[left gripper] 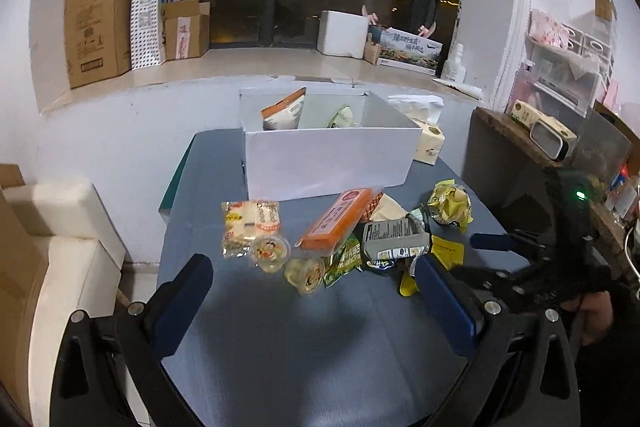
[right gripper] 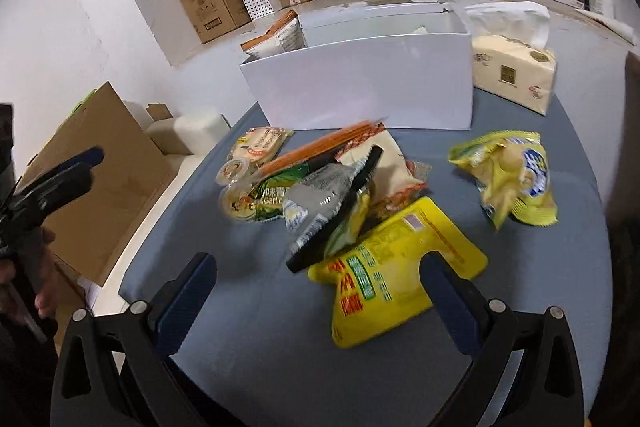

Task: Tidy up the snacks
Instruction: 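Grasp the grey snack bag with the right gripper while the left grasps the flatbread pack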

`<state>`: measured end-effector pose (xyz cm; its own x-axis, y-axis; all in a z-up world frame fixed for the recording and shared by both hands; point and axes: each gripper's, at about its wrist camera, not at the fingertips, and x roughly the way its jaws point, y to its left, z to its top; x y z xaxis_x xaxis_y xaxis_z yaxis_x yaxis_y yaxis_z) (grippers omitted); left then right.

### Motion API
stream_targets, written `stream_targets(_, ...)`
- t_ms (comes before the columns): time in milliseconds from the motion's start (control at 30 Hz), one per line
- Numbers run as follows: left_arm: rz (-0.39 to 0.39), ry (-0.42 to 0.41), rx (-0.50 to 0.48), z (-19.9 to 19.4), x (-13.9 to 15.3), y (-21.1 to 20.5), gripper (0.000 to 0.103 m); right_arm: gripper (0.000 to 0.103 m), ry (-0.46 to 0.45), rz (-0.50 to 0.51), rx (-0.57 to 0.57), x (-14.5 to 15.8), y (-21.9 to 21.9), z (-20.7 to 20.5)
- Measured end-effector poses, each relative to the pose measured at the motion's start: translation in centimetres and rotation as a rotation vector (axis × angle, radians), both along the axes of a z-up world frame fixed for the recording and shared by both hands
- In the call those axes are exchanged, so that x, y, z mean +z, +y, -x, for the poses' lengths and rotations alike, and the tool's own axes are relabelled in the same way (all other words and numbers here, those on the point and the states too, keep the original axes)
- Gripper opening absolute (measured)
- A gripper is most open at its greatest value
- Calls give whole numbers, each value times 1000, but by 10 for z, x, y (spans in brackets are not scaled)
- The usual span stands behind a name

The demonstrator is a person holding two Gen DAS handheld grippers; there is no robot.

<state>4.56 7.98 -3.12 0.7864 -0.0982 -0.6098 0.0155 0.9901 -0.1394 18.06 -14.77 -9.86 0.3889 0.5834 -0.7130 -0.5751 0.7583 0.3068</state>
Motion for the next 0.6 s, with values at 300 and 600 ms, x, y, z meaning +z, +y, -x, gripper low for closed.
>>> stream_targets(300, 10, 31, 29, 4, -13, 10, 103, 103, 112, -7, -18, -36, 33, -37)
stream_targets(600, 33, 85, 40, -8, -35, 17, 103, 57, 150, -13, -34, -51, 41, -52)
